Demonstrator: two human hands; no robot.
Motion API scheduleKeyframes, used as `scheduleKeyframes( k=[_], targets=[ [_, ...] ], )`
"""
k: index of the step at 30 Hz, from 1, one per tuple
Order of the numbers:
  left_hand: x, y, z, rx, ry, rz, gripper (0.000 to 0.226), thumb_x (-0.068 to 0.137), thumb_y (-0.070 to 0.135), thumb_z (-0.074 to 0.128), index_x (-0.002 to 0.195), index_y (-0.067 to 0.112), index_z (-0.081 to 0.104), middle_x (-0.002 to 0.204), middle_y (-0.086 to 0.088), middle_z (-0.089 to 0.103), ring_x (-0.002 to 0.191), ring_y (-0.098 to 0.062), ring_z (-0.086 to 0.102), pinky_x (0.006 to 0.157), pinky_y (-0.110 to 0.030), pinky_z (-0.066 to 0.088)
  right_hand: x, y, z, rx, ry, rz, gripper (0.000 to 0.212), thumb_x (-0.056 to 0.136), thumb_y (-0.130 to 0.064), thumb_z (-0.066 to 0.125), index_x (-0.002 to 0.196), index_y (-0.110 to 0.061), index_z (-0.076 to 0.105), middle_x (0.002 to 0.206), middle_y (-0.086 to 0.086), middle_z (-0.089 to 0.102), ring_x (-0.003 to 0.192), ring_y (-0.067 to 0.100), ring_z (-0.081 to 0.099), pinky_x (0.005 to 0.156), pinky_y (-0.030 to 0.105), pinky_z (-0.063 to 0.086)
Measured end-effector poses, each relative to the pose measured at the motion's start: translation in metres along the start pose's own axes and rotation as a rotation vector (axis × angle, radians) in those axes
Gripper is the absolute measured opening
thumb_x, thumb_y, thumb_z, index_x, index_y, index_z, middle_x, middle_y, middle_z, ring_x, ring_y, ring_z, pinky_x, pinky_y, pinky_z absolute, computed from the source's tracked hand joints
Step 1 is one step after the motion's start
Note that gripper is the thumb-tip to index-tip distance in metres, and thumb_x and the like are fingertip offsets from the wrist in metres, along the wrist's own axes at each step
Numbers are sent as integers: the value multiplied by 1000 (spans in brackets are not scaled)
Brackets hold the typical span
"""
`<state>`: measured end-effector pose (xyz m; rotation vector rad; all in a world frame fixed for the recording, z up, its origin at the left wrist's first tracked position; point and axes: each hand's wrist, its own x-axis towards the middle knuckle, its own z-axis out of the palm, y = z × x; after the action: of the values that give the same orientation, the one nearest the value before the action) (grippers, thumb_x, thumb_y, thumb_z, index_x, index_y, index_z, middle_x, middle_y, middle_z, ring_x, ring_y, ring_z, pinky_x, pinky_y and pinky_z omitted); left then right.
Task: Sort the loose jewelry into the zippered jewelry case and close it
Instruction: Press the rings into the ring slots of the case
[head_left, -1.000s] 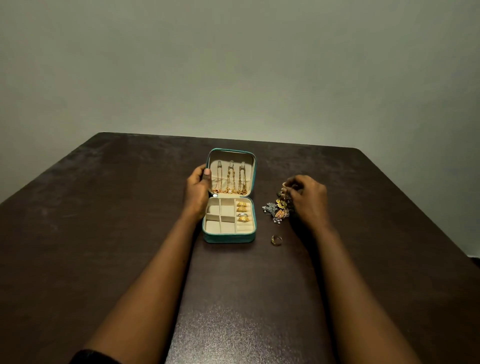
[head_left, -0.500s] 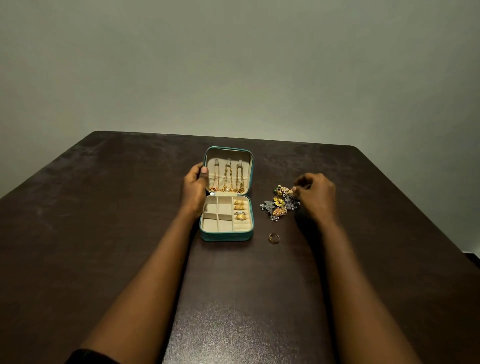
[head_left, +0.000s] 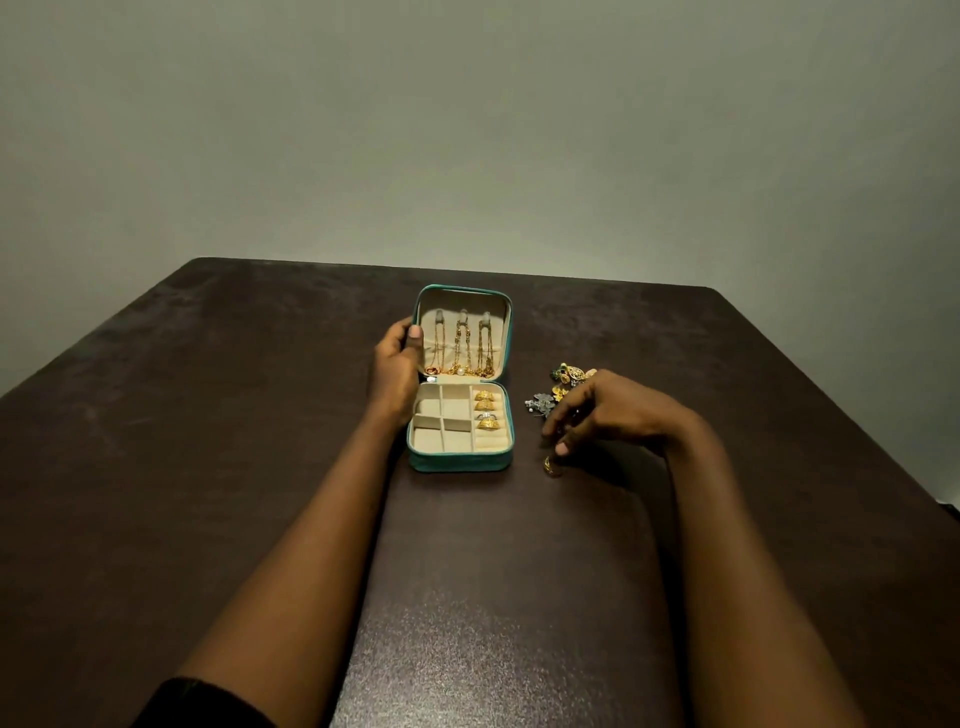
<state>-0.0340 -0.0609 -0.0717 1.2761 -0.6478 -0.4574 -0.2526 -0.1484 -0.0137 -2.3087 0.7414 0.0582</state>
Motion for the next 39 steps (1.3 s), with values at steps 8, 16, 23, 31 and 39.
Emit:
scheduleKeyframes(
  k=[8,16,23,31,39],
  targets=[
    [0,0,1,10,7,-9,31,101,12,33,122,-2,50,93,-1,61,89,-18,60,87,-39,50,5,-5,9,-15,-63,-35,15,75,5,68,84,-6,75,87,8,73,76,9,66,69,10,50],
    [0,0,0,6,11,-17,30,101,12,33,122,-1,50,91,1,61,88,-17,60,87,-38,50,4,-14,12,308,288,-118,12,84,-5,64,81,-15,68,76,2,71,59,8,64,48,16,45],
    [0,-1,-1,26,5,-9,30,101,12,33,122,0,50,100,-7,62,91,-18,60,85,-37,50,12,-26,30,704,351,-225,13,80,12,60,78,0,67,63,6,67,53,8,64,52,18,53],
    [-1,0,-1,23,-1,-10,30,101,13,32,123,2,50,94,1,61,87,-13,60,83,-33,50,14,-28,35,895,278,-295,25,73,21,58,72,-3,67,64,1,71,62,12,69,59,19,56],
    [-2,1,-1,17,-1,-15,30,101,14,32,122,1,50,97,-2,61,88,-14,60,83,-33,51,16,-29,37,971,222,-341,49,73,27,52,57,-13,74,64,-1,71,64,8,69,56,14,53]
  ],
)
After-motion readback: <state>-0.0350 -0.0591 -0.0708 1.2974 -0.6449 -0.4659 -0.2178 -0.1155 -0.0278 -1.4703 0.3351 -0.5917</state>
